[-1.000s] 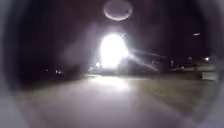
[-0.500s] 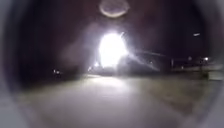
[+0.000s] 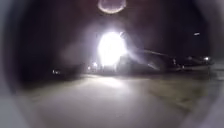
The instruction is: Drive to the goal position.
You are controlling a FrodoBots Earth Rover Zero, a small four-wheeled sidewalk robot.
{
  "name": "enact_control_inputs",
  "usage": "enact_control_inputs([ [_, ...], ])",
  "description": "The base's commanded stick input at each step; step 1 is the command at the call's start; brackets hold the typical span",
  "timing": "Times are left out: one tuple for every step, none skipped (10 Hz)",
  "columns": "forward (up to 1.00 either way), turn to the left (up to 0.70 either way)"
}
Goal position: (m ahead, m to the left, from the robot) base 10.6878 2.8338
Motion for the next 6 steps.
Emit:
enact_control_inputs([
  [1.00,0.00],
  [1.00,0.00],
  [1.00,0.00],
  [1.00,0.00],
  [1.00,0.00],
  [1.00,0.00],
])
